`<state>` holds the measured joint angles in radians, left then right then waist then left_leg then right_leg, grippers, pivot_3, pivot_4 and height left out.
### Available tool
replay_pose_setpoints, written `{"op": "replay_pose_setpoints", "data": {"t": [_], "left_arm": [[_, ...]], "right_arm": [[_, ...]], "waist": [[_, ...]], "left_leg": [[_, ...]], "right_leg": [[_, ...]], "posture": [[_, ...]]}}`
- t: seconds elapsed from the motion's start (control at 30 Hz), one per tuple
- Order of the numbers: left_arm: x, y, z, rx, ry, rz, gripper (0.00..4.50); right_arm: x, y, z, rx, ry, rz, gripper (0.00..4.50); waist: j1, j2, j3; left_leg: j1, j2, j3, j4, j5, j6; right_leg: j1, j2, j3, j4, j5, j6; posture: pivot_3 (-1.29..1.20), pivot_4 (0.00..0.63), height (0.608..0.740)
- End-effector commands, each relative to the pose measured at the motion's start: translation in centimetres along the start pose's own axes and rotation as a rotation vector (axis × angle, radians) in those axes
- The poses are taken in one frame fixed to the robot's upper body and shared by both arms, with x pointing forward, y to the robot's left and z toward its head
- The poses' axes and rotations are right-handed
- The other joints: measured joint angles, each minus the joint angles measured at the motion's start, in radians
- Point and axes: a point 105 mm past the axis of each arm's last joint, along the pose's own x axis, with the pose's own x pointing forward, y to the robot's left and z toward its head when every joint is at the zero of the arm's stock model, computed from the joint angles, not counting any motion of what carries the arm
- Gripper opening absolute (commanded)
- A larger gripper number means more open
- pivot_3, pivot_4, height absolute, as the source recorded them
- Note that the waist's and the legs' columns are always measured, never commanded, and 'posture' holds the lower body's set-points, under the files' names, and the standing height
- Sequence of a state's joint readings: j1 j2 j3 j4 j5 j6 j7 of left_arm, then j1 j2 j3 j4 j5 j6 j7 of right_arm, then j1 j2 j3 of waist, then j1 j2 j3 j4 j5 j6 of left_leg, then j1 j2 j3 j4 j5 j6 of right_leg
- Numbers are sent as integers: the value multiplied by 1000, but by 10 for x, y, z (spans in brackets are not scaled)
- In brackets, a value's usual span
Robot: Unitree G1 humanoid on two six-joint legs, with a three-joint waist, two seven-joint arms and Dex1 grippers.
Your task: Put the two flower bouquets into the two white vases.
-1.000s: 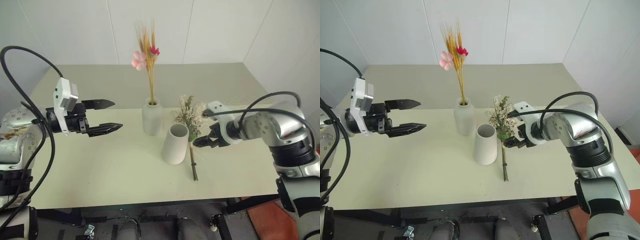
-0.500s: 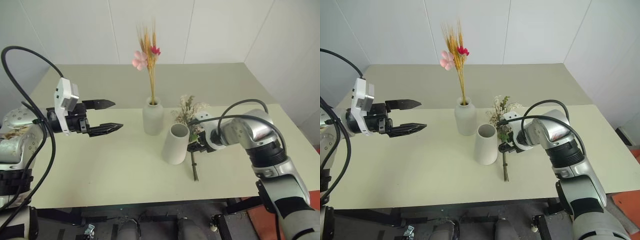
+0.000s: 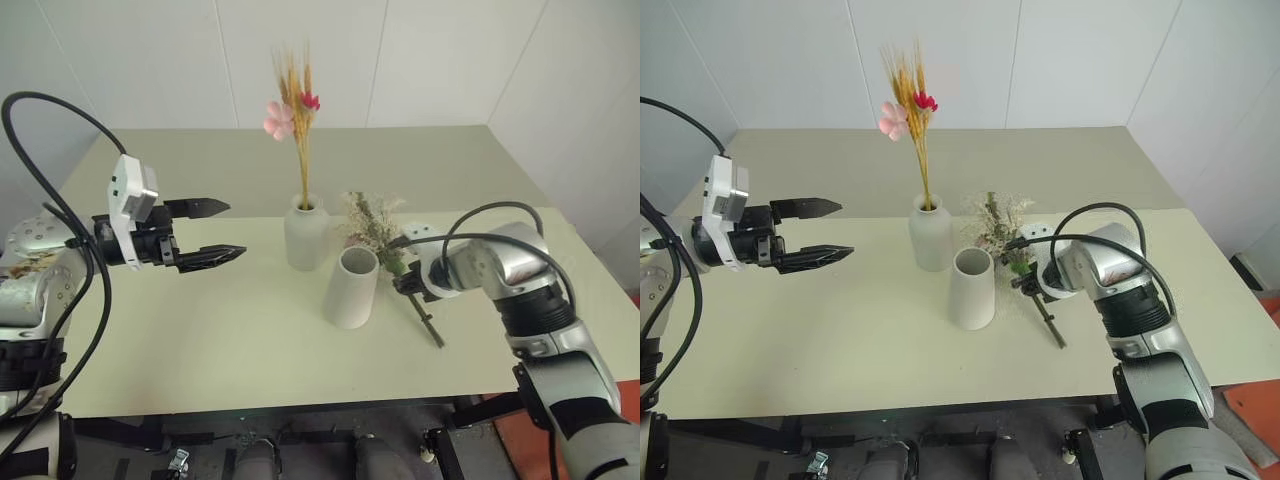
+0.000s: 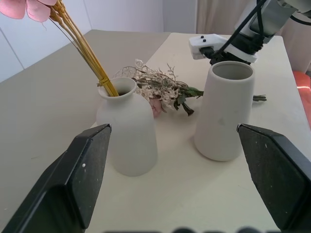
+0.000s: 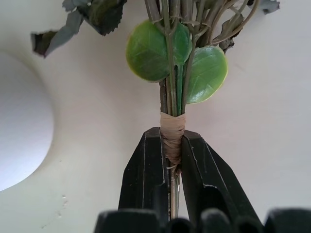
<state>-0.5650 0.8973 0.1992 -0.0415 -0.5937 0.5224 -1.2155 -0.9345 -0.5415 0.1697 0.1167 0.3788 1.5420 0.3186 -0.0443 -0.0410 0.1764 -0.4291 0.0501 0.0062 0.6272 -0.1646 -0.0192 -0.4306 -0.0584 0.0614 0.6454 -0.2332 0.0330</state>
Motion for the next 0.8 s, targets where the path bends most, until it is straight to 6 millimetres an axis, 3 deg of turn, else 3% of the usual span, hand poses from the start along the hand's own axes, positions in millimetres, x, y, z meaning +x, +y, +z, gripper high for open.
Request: {"op": "replay_pose_setpoints", "data": {"t": [0.03, 0.13, 0.23, 0.33, 0.47, 0.6, 0.8], "left_arm": [[-1, 0, 15, 59, -28, -6, 4500], [1, 0, 15, 59, -30, -15, 4500], [2, 0, 15, 59, -32, -21, 4500], [4, 0, 13, 60, -31, -27, 4500], [5, -1, 14, 54, -42, -39, 4500], [5, 1, 15, 58, -44, -37, 4500], [4, 2, 18, 63, -43, -44, 4500]], "right_arm": [[-30, -35, 41, 61, -227, -112, 213], [-61, -54, 76, 123, -494, -118, 213], [-96, -58, 103, 191, -789, -65, 213], [-133, -42, 122, 255, -1021, 141, 213], [-166, -1, 123, 147, -1179, 401, 213], [-182, 29, 117, 59, -1231, 573, 213], [-174, 63, 102, -62, -1211, 671, 213]], "waist": [[0, 0, 0], [0, 0, 0], [1, 0, 0], [-4, 0, 0], [-3, 0, 0], [-1, 0, 0], [1, 0, 0]], "left_leg": [[0, 0, 0, 0, 0, 0], [-2, 0, 0, 0, 0, 0], [-3, 0, 0, -1, 0, 0], [-4, 0, 0, -1, 0, 0], [-4, 0, 0, -1, 0, 0], [-4, 0, 0, -1, 0, 0], [-4, 0, 0, 0, 0, 0]], "right_leg": [[0, 0, 0, 0, 0, 0], [-2, 0, 0, 0, 0, 0], [-4, 0, 0, 0, 0, 0], [-5, 0, 1, 1, 1, -1], [-6, 0, 1, 2, 1, -1], [-5, 0, 1, 2, 1, -1], [-5, 0, 0, 2, 1, -1]], "posture": [[0, 150, 740], [0, 150, 740], [0, 150, 740], [0, 150, 740], [0, 150, 740], [0, 150, 740], [0, 150, 740]]}}
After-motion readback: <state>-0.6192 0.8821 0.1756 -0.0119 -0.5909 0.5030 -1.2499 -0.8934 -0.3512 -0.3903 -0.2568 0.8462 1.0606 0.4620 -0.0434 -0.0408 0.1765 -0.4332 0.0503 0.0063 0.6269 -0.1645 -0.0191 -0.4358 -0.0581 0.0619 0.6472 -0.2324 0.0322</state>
